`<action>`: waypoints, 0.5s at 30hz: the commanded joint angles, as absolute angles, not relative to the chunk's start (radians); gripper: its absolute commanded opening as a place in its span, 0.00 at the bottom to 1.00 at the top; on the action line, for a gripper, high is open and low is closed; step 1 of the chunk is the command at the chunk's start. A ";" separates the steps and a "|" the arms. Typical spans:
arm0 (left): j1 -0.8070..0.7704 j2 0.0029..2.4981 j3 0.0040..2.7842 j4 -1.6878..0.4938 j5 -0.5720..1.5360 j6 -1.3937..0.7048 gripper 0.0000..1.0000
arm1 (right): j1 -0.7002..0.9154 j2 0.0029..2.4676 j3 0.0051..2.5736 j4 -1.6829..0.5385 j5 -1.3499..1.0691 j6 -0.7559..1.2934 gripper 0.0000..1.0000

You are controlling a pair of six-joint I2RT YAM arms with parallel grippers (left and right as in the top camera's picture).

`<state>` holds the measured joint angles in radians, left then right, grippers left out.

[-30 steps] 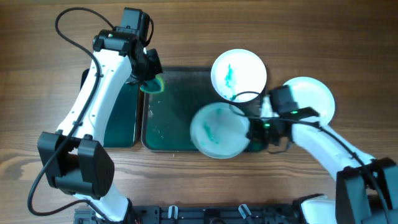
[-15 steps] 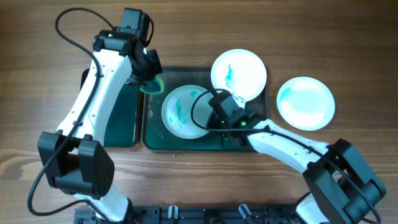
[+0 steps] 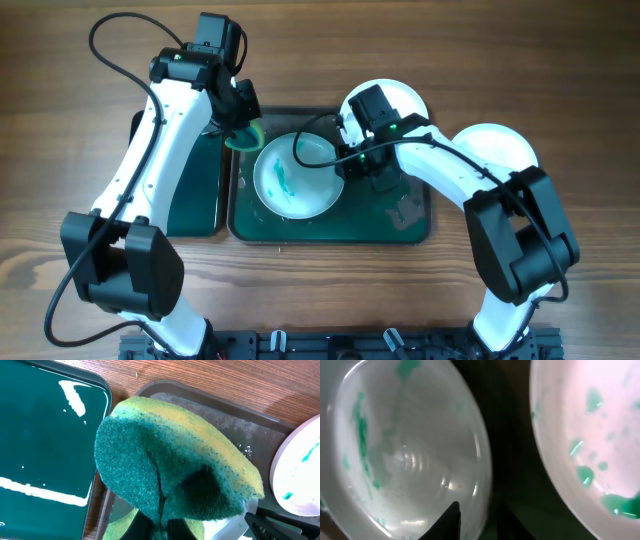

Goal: Clean dirty plates on tray and stack at the side
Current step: 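Grip the rim of the lower-right plate with the right gripper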

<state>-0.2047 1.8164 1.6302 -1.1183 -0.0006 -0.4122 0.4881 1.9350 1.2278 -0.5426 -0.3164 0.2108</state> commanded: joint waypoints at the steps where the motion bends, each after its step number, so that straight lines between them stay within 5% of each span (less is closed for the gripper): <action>1: -0.207 1.813 1.642 -1.114 0.011 -0.400 0.04 | 0.492 1.973 1.251 -0.503 -0.368 0.158 0.16; 7: -0.207 1.813 1.642 -1.115 0.011 -0.401 0.04 | 0.493 2.018 1.251 -0.475 -0.397 0.279 0.04; 11: -0.210 1.814 1.612 -1.114 0.027 -0.401 0.04 | 0.495 2.019 1.242 -0.547 -0.266 0.762 0.04; 15: -0.242 1.815 1.459 -1.020 0.064 -0.417 0.04 | 0.508 2.019 1.224 -0.547 -0.266 0.762 0.04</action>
<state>-0.2119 1.8149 1.5536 -1.0641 0.0235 -0.4126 0.4999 1.9972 1.2388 -0.5377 -0.3275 0.6956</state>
